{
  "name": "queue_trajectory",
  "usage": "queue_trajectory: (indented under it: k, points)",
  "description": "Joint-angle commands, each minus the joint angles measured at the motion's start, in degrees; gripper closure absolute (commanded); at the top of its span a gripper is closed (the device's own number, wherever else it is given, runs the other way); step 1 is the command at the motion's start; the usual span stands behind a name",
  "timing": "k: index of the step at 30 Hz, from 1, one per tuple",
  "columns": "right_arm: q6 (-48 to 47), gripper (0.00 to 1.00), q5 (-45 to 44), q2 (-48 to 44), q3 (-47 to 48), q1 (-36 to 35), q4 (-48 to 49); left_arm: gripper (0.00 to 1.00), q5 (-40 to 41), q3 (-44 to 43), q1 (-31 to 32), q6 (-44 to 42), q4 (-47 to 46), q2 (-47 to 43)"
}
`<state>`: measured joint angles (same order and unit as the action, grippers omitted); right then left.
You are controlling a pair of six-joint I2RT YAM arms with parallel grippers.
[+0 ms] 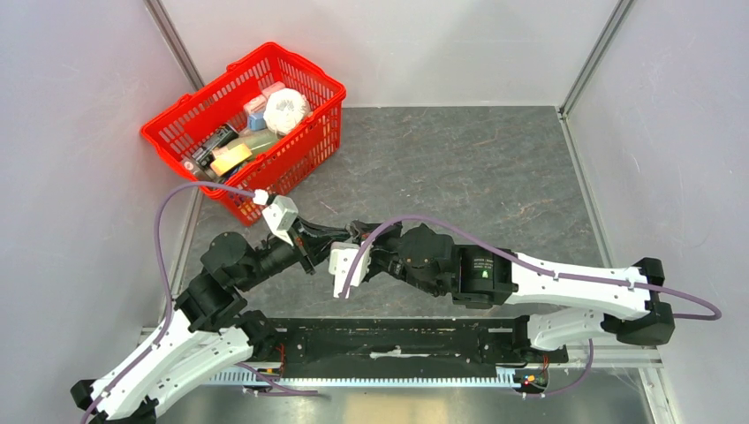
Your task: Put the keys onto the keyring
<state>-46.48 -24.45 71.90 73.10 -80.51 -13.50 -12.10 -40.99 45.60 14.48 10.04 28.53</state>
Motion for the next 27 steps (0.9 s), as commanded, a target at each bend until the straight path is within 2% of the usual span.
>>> queue_trajectory:
  k: [1,5,14,18,21,22,27]
  points:
    - [-0.45,1.0,-2.83,-2.72,-0.1,0.2,2.77,0.98,-5.6,-1.9,0.1,-0.07,-1.35,0.68]
    - [-0.98,1.0,-3.38,-3.24,0.18,0.19,2.68,0.91,-7.17,-1.77,0.1,0.06,-1.91,1.4]
    - [-2.45,1.0,-4.76,-3.91,1.33,0.22,2.55,0.68,-9.01,-1.67,0.1,0.33,-2.39,2.07]
    - [-2.99,1.0,-4.93,-3.84,1.86,0.19,2.25,0.62,-8.82,-1.52,0.1,0.46,-2.79,2.19]
    - [-3.46,1.0,-5.46,-3.63,1.96,0.2,2.18,0.33,-7.3,-1.24,0.1,0.55,-2.88,1.94]
    - [-3.56,1.0,-5.86,-3.48,2.02,0.19,2.2,0.3,-5.94,-1.08,0.1,0.55,-2.91,1.54]
    - [-3.22,1.0,-7.54,-3.0,1.79,0.26,1.88,0.27,0.41,0.22,0.12,0.99,-3.42,-1.05]
